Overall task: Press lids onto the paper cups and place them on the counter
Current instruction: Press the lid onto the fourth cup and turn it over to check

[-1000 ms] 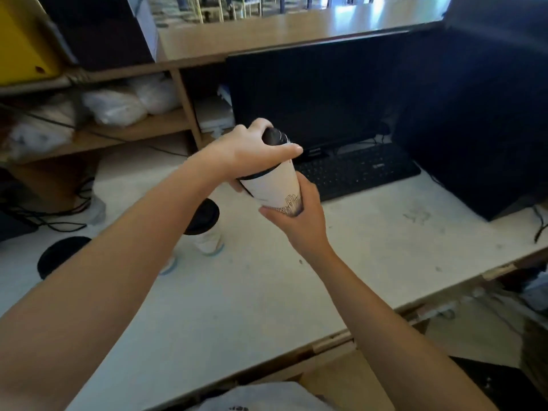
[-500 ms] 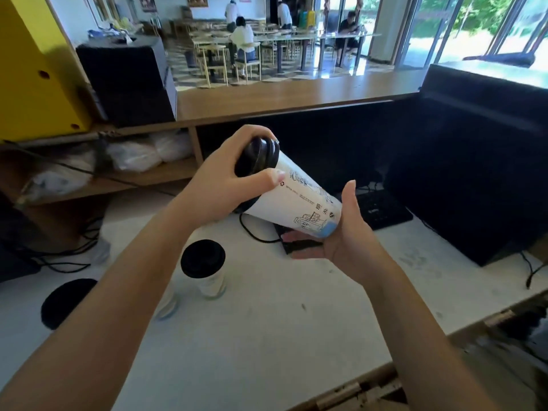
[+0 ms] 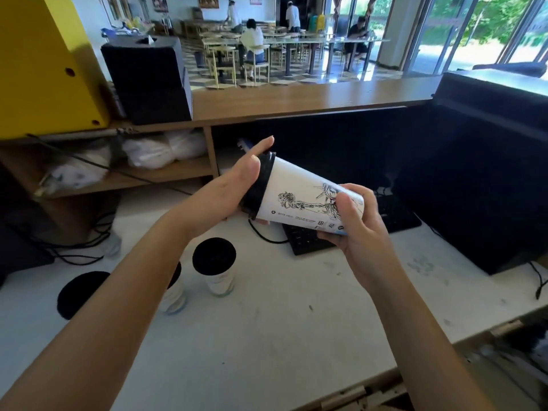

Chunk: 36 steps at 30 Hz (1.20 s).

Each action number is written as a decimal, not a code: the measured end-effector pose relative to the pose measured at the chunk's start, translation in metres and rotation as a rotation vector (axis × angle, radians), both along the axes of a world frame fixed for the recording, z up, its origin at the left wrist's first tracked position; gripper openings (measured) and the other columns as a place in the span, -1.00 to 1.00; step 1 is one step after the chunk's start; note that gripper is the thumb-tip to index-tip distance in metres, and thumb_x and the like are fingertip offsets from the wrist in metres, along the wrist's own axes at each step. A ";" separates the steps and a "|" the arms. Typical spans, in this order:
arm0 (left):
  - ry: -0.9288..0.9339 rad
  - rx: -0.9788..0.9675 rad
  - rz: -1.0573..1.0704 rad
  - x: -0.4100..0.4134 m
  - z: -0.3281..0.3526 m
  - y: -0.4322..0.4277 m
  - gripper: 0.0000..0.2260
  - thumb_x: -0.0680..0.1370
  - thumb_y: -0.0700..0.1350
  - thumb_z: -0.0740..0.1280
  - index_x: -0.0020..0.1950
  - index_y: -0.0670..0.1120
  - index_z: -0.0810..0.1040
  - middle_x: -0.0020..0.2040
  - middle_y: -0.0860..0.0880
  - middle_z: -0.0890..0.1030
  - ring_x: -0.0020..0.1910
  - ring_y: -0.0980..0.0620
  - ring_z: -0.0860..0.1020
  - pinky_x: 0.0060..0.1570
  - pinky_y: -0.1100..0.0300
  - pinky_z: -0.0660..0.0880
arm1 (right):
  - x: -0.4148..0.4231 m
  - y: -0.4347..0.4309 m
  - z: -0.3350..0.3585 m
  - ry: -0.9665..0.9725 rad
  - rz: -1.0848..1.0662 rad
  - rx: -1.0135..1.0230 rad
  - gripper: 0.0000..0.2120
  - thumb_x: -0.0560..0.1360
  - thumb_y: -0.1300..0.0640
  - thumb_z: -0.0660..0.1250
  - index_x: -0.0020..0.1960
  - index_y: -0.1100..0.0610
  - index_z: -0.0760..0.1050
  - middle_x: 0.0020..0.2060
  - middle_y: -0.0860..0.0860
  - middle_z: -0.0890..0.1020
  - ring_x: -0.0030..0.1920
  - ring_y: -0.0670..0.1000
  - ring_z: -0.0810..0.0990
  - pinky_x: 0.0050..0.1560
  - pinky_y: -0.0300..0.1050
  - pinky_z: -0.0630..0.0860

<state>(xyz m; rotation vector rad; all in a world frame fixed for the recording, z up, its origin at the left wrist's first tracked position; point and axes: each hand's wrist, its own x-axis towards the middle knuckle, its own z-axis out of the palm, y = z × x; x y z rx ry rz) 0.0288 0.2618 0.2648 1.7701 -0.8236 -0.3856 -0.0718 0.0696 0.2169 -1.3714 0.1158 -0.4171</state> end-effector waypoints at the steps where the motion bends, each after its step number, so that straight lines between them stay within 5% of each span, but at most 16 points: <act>1: 0.078 0.022 0.011 0.001 -0.001 0.000 -0.42 0.33 0.51 0.11 0.34 0.47 0.18 0.41 0.10 0.36 0.30 -0.02 0.46 0.22 -0.15 0.46 | -0.001 0.000 0.000 0.000 -0.015 -0.047 -0.79 0.53 -0.01 0.28 0.14 0.01 0.41 0.00 -0.03 0.56 -0.04 -0.12 0.63 -0.16 -0.19 0.59; 5: 0.295 0.024 0.055 0.005 -0.004 -0.010 -0.32 0.26 0.47 0.20 0.36 0.31 0.27 0.30 -0.04 0.46 0.12 -0.12 0.57 -0.06 -0.12 0.59 | -0.003 -0.001 0.003 -0.018 -0.036 -0.208 -0.72 0.53 0.10 0.29 0.22 0.02 0.35 -0.04 -0.11 0.58 -0.03 -0.16 0.63 -0.08 -0.15 0.62; 8: 0.416 -0.055 0.055 0.004 -0.010 -0.017 -0.54 0.37 0.30 0.33 0.23 0.22 0.39 0.18 -0.09 0.46 0.04 -0.16 0.56 -0.27 -0.03 0.60 | -0.005 -0.007 0.004 -0.042 -0.016 -0.315 -0.66 0.52 0.14 0.31 0.25 -0.01 0.31 -0.06 -0.16 0.58 -0.04 -0.20 0.60 -0.03 -0.21 0.58; 11: 0.309 -0.120 0.100 0.000 -0.018 -0.022 -0.67 0.49 0.04 0.34 0.22 0.14 0.36 0.12 -0.02 0.45 -0.01 -0.11 0.56 -0.34 0.02 0.58 | -0.007 -0.017 0.004 -0.042 0.058 -0.338 -0.61 0.52 0.18 0.33 0.28 -0.02 0.30 -0.08 -0.27 0.58 0.02 -0.18 0.59 -0.02 -0.23 0.56; 13: 0.162 -0.137 0.143 -0.005 -0.022 -0.027 -0.67 0.52 0.00 0.33 0.23 0.16 0.33 0.12 0.05 0.42 -0.01 -0.07 0.56 -0.31 0.02 0.60 | -0.008 -0.023 0.004 -0.026 0.080 -0.283 -0.59 0.53 0.13 0.32 0.31 -0.07 0.30 -0.03 -0.26 0.57 0.07 -0.13 0.59 0.04 -0.18 0.57; 16: -0.082 -0.152 0.164 -0.013 -0.030 -0.031 -0.60 0.48 0.00 0.38 0.22 0.21 0.29 0.12 0.16 0.37 0.02 -0.01 0.53 -0.29 0.05 0.63 | -0.002 -0.026 0.008 0.128 0.029 0.006 -0.70 0.56 -0.10 0.20 0.26 -0.07 0.39 0.08 0.00 0.52 0.10 0.03 0.60 0.00 0.01 0.62; 20: -0.309 -0.179 0.162 -0.015 -0.042 -0.035 -0.50 0.43 0.04 0.41 0.29 0.14 0.28 0.22 0.17 0.35 0.19 0.04 0.44 0.02 0.03 0.57 | 0.003 -0.028 0.017 0.399 0.063 0.025 -0.43 0.51 -0.33 0.05 0.16 0.11 0.49 -0.01 0.19 0.66 -0.11 0.14 0.70 -0.23 0.04 0.64; 23: -0.399 -0.200 0.150 -0.013 -0.049 -0.034 -0.45 0.40 0.06 0.41 0.31 0.12 0.25 0.26 0.04 0.36 0.25 0.01 0.40 0.19 0.02 0.49 | 0.003 -0.030 0.018 0.346 0.116 0.017 -0.55 0.55 -0.23 0.11 0.20 0.09 0.42 -0.07 0.20 0.59 -0.28 0.11 0.66 -0.34 -0.09 0.59; 26: -0.406 -0.203 0.094 -0.012 -0.049 -0.031 -0.36 0.38 0.02 0.44 0.37 0.12 0.20 0.34 -0.01 0.31 0.32 -0.01 0.36 0.27 0.04 0.44 | 0.002 -0.032 0.015 0.216 0.099 0.038 -0.78 0.57 -0.11 0.18 0.08 0.01 0.44 -0.02 0.14 0.50 -0.14 0.11 0.62 -0.26 -0.10 0.59; 30: -0.196 -0.196 -0.019 -0.007 -0.045 -0.024 -0.21 0.36 0.09 0.40 0.44 0.28 -0.01 0.49 0.09 0.16 0.43 0.16 0.27 0.24 0.25 0.44 | -0.004 -0.029 0.012 0.103 0.072 -0.101 -0.81 0.58 -0.01 0.19 0.16 0.01 0.41 0.06 0.02 0.48 0.04 0.03 0.56 -0.15 -0.06 0.62; 33: 0.201 -0.231 -0.016 -0.002 -0.046 -0.021 -0.11 0.27 0.36 0.38 0.48 0.30 -0.02 0.47 0.11 0.25 0.38 0.05 0.38 0.17 0.04 0.52 | -0.006 -0.028 0.014 0.055 0.082 -0.129 -0.74 0.55 0.04 0.22 0.23 0.01 0.35 0.06 -0.04 0.49 0.06 0.00 0.58 -0.10 -0.06 0.63; 36: 0.513 -0.283 -0.069 0.004 -0.045 -0.021 -0.11 0.21 0.41 0.39 0.47 0.23 0.15 0.38 0.02 0.43 0.22 -0.11 0.54 -0.08 -0.12 0.58 | -0.006 -0.033 0.015 0.038 0.133 -0.240 -0.68 0.53 0.12 0.27 0.24 -0.06 0.31 0.05 -0.11 0.52 0.07 -0.09 0.61 -0.05 -0.13 0.62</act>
